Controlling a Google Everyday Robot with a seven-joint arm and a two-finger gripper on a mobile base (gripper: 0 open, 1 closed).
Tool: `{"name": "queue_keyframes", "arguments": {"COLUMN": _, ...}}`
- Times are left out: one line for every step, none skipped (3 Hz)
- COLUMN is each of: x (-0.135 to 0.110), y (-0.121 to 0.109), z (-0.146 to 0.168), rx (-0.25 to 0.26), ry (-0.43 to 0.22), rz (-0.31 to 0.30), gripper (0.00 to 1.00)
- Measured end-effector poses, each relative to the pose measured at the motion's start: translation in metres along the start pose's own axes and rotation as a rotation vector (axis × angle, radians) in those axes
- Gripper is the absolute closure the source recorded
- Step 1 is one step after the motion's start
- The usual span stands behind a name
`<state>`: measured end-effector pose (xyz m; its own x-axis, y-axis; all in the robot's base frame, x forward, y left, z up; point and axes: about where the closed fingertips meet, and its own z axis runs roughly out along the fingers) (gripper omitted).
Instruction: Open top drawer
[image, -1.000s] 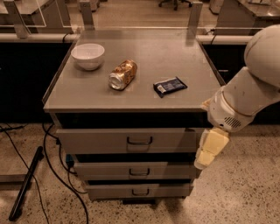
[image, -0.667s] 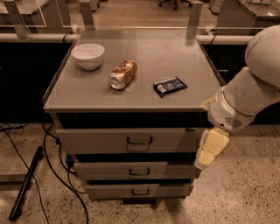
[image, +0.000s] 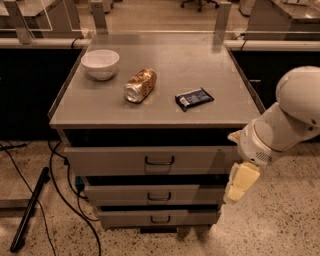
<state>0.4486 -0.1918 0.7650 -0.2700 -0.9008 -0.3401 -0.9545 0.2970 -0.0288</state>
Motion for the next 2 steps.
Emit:
{"name": "queue_keyframes", "arguments": {"x": 0.0124, "y": -0.0076, "z": 0.0178, "rx": 0.036, "ry": -0.049, "rz": -0.013, "gripper": 0.0}}
{"name": "queue_keyframes", "arguments": {"x": 0.0124, "y": -0.0076, "z": 0.018, "rx": 0.037, "ry": -0.049, "rz": -0.013, "gripper": 0.0}}
